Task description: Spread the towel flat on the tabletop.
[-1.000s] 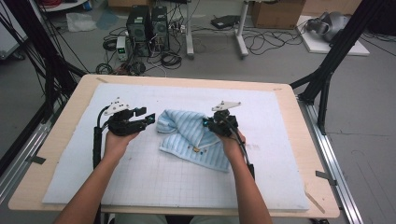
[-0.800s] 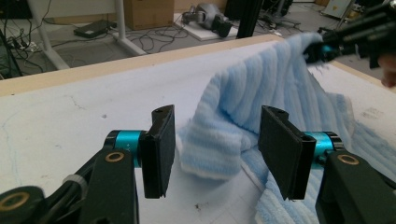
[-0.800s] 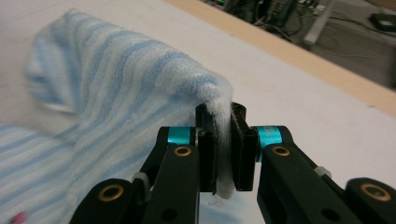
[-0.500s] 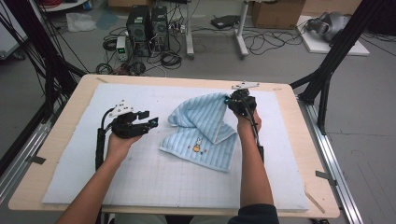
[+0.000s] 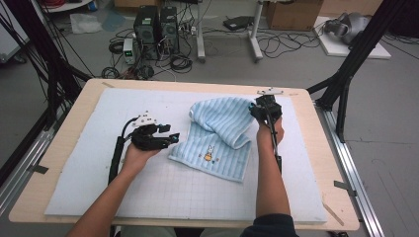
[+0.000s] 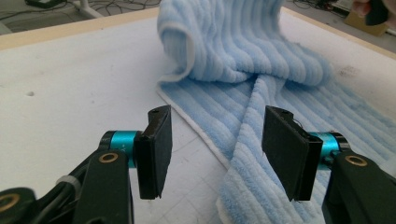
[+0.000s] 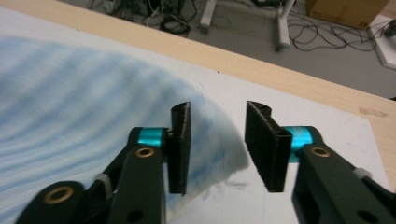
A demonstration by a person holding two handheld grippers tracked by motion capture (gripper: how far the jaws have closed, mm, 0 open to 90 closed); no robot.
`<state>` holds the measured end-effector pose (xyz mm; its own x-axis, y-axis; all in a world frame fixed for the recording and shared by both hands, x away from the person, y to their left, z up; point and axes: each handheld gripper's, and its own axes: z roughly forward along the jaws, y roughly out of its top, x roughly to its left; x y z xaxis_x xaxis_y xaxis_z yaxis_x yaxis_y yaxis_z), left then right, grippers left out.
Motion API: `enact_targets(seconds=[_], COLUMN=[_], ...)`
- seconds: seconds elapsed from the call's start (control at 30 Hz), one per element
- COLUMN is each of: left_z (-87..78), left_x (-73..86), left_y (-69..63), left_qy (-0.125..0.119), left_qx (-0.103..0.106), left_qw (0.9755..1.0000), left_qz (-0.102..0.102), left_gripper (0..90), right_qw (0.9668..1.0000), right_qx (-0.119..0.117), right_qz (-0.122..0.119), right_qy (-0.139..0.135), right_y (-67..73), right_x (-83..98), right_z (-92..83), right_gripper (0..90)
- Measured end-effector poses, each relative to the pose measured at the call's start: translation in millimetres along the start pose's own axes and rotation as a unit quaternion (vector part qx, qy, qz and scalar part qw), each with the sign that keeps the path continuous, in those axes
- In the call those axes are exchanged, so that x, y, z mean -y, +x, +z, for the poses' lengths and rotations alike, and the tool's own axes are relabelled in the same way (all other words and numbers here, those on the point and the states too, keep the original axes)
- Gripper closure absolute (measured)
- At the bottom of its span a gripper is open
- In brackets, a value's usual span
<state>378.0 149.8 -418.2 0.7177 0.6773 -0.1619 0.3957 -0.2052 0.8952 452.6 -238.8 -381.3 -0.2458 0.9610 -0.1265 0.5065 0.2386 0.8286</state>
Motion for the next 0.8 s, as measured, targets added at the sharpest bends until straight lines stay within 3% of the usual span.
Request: enact_targets(seconds=[0.07,0.1,0.2,0.47,0.63,0.8], left_z=[3.3,3.9,3.7,2.9,11.2,26.1], left_x=[0.7,0.8,0.8,0.1,0.0,7.5], left_y=[0.2,0.1,2.4,12.6,7.9,0.3], left_qy=[-0.006,-0.01,-0.018,-0.036,-0.021,0.024], left_qx=[0.0,-0.001,-0.001,-0.005,0.003,0.021], left_qw=[1.0,0.9999,0.9998,0.999,0.9995,0.9993], left_qz=[-0.005,-0.006,-0.01,-0.028,-0.024,-0.019], left_gripper=[42.4,42.5,42.4,41.4,41.3,40.6], right_qw=[0.9998,0.9998,0.9991,0.9956,0.994,0.9932], right_qx=[-0.015,-0.011,-0.033,-0.08,-0.096,-0.107], right_qz=[0.007,-0.001,0.004,-0.003,0.003,0.007], right_qy=[-0.012,-0.015,-0.028,-0.048,-0.052,-0.043], right_y=[-0.4,-0.3,-1.3,-2.7,-4.0,-1.7], right_x=[4.1,6.5,17.0,50.9,67.4,81.5], right_z=[-8.9,-14.3,-32.7,-75.8,-95.5,-108.4], right_gripper=[47.7,45.7,40.8,35.6,31.4,30.8])
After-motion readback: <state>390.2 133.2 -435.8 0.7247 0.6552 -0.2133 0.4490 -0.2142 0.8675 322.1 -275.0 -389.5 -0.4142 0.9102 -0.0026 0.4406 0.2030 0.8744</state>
